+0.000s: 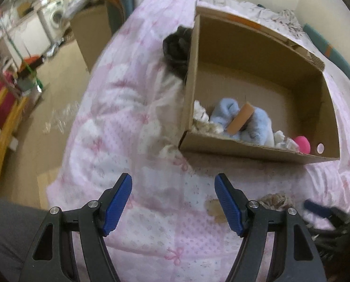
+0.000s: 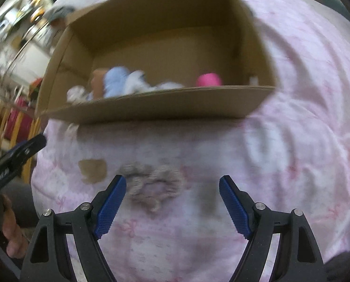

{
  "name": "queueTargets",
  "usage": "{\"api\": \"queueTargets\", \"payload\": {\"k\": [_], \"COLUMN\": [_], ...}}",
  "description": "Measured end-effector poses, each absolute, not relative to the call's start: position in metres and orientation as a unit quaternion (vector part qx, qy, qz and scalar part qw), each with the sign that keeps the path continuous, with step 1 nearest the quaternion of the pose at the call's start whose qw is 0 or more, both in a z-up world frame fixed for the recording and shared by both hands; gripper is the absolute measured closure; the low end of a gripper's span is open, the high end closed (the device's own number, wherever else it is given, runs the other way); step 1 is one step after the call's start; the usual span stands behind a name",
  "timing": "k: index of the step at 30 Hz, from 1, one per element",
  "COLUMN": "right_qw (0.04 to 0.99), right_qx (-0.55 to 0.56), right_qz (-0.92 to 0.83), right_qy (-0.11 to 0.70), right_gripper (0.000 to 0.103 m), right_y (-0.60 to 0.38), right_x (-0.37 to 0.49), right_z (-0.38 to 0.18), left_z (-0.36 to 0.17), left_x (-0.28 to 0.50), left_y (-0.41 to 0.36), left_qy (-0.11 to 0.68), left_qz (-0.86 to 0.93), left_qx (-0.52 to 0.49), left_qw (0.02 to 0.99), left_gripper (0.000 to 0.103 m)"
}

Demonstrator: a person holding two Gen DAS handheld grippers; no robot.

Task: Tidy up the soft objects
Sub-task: 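Grasp the beige lace scrunchie with the right tool, then grasp the tan translucent scrap with the left tool while the right tool holds the scrunchie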

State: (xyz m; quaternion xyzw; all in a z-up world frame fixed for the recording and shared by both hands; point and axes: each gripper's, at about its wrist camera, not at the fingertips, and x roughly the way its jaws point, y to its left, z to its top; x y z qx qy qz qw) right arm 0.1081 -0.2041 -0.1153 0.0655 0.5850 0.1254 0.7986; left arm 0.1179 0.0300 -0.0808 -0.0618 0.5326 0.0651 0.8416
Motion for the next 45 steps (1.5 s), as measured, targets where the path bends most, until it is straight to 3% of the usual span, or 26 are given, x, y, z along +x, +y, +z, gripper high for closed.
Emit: {"api": "queueTargets", "payload": {"k": [5,14,15,16,17,19,21,22,33,40,45], "right_qw": [0.767,0.790,0.792,0.794,0.796,0.799,0.798,0.797,0.823,0.837,0.840], "right_qx": [0.079,-0.023,-0.025,-0.030,-0.035,-0.040,-0.033,-0.033,0.017,0.067,0.044], "right_qz": [0.154,0.125,0.127,0.126,0.127,0.129,0.136,0.137,0.176,0.170,0.156], "right_qy": [0.619,0.600,0.597,0.594,0.591,0.585,0.586,0.587,0.540,0.515,0.519], "right_gripper": [0.016,0.016,0.020,0.033,0.052,0.070,0.075,0.084,0.087,0.087,0.087], "right_y": [-0.179,-0.145,-0.144,-0.143,-0.141,-0.141,-0.141,-0.142,-0.166,-0.209,-0.206], "right_x": [0.116,0.121,0.120,0.119,0.118,0.117,0.117,0.117,0.095,0.079,0.082], "right_z": [-0.132,-0.148,-0.148,-0.148,-0.147,-0.143,-0.141,-0.141,-0.080,-0.057,-0.064], "left_z": [-0.087,-0.095,-0.096,-0.097,-0.098,-0.100,-0.101,-0.102,-0.115,-0.144,-0.150], "left_x": [0.123,0.128,0.128,0.128,0.128,0.129,0.129,0.129,0.125,0.127,0.130], "left_y": [0.038,0.040,0.040,0.039,0.038,0.035,0.034,0.035,0.025,-0.016,-0.024], "left_qy": [0.551,0.563,0.565,0.567,0.567,0.570,0.573,0.573,0.588,0.612,0.608], "left_qz": [0.065,0.064,0.063,0.063,0.065,0.065,0.062,0.061,0.029,0.003,-0.001], "left_qx": [-0.088,-0.109,-0.110,-0.109,-0.106,-0.099,-0.102,-0.104,-0.147,-0.079,-0.051], "left_qw": [0.827,0.817,0.815,0.814,0.814,0.813,0.811,0.810,0.795,0.787,0.792], "left_gripper": [0.033,0.033,0.033,0.033,0.033,0.033,0.033,0.033,0.033,0.033,0.033]}}
